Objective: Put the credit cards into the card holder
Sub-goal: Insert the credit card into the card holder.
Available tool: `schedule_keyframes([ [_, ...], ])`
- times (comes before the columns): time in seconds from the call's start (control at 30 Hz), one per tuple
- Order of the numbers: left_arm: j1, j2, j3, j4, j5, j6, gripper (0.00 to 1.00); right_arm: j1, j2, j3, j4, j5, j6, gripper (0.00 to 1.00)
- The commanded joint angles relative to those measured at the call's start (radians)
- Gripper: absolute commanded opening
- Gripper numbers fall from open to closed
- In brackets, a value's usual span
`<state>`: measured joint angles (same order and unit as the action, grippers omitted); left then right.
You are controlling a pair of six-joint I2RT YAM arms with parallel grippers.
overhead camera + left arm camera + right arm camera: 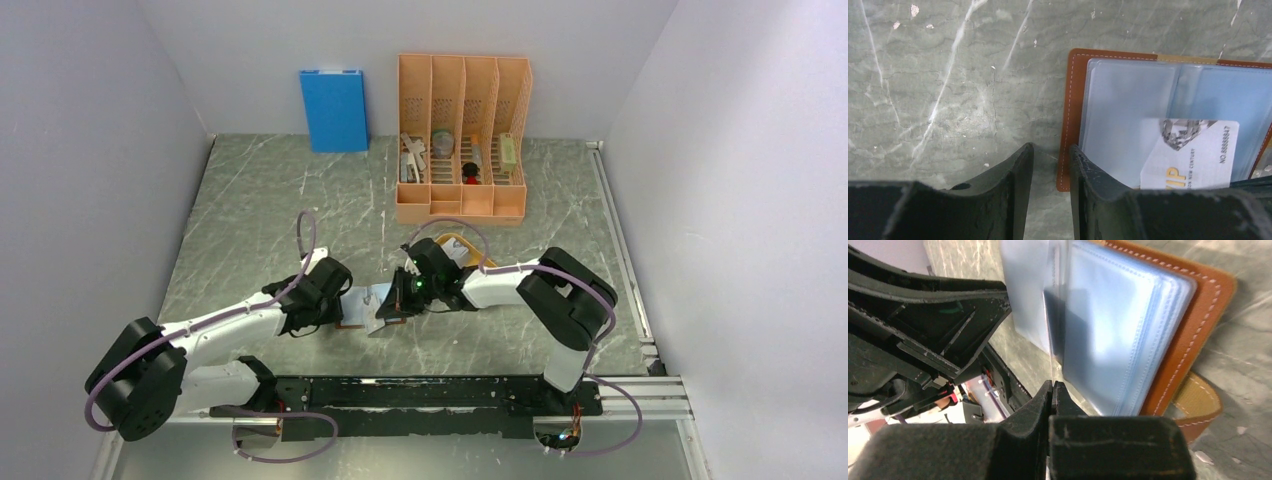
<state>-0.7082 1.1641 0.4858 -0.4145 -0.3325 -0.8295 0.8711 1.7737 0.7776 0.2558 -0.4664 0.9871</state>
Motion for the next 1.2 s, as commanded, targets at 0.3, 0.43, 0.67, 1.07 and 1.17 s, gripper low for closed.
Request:
schedule_keyframes([
  [0.3, 0.006, 0.033, 0.005, 0.026, 0.008, 0.013, 0.38, -0.041, -0.001, 0.014, -0.027, 0.036, -0.044, 0.0],
  [0.43, 0.006, 0.038, 0.007, 0.032, 0.016, 0.016, 0.37, -0.041, 0.011, 0.027, -0.02, 0.029, -0.045, 0.0],
  [0.67, 0.006, 0.045, 0.002, 0.041, 0.023, 0.018, 0.37, -0.041, 0.022, 0.025, 0.022, 0.024, -0.031, 0.0],
  [1.07, 0.006, 0.049, -0.003, 0.046, 0.034, 0.022, 0.37, -0.041, 0.044, -0.018, 0.129, 0.027, 0.024, 0.0],
  [1.17, 0.006, 0.049, -0.001, 0.045, 0.034, 0.024, 0.36, -0.042, 0.039, -0.027, 0.129, 0.049, 0.035, 0.0],
])
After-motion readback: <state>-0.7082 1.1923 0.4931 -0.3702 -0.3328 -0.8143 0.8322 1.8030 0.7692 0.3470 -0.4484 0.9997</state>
